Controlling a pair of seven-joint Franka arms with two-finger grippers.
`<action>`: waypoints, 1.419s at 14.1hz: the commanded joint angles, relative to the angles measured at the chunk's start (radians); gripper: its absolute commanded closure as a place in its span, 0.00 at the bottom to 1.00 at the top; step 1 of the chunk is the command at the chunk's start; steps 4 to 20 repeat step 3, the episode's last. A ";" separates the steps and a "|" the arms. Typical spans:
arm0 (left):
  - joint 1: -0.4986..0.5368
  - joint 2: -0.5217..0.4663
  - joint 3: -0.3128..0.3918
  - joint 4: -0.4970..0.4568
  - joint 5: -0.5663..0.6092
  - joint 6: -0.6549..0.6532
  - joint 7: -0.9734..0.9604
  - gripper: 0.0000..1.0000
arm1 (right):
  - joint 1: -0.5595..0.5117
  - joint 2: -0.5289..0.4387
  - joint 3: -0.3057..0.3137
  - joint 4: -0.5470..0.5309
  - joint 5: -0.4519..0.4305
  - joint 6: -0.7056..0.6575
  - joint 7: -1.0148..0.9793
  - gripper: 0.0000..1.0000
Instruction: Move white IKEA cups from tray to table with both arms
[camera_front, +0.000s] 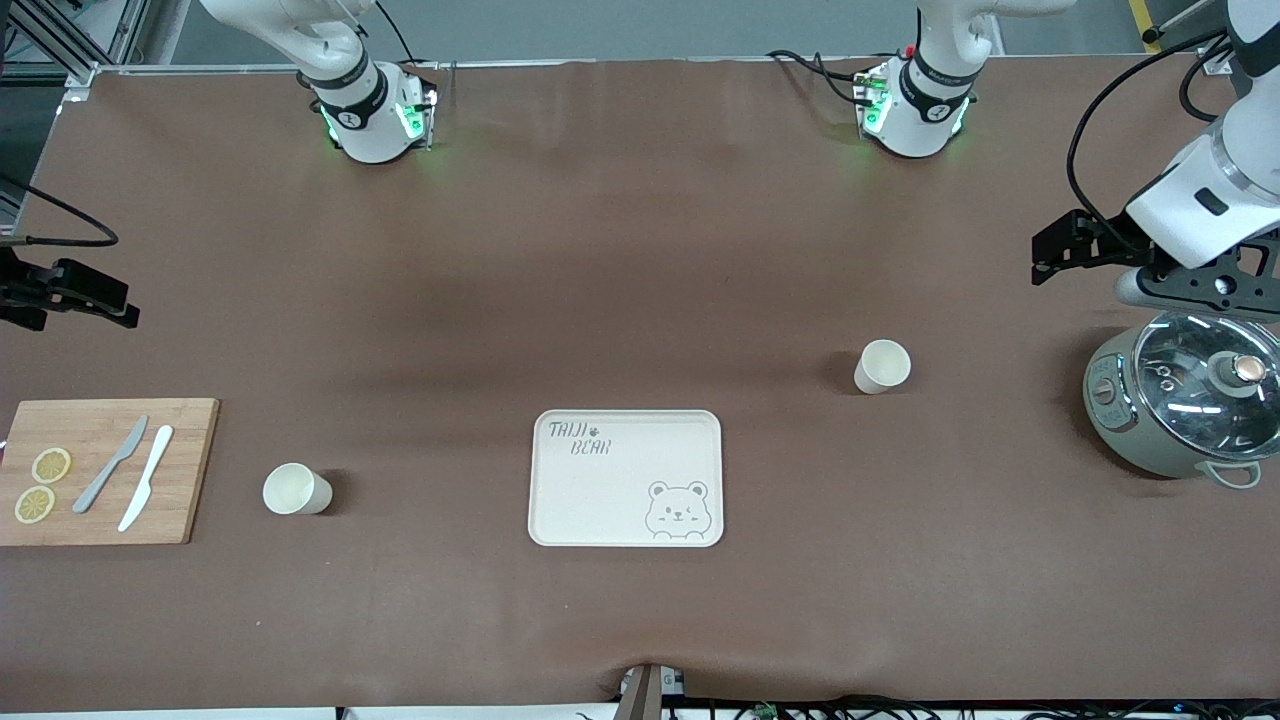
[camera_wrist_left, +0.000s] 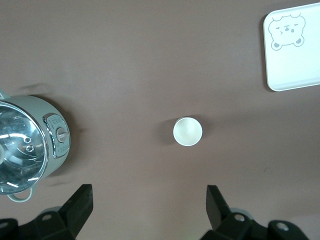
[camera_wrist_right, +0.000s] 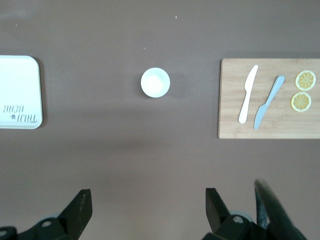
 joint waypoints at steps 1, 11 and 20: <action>0.004 -0.001 -0.002 0.006 0.022 -0.002 0.012 0.00 | -0.003 -0.104 0.010 -0.163 -0.016 0.082 0.004 0.00; 0.004 -0.001 -0.002 0.006 0.022 -0.002 0.012 0.00 | -0.001 -0.104 0.010 -0.167 -0.016 0.079 0.004 0.00; 0.004 -0.001 -0.002 0.006 0.022 -0.002 0.012 0.00 | -0.001 -0.104 0.010 -0.167 -0.016 0.079 0.004 0.00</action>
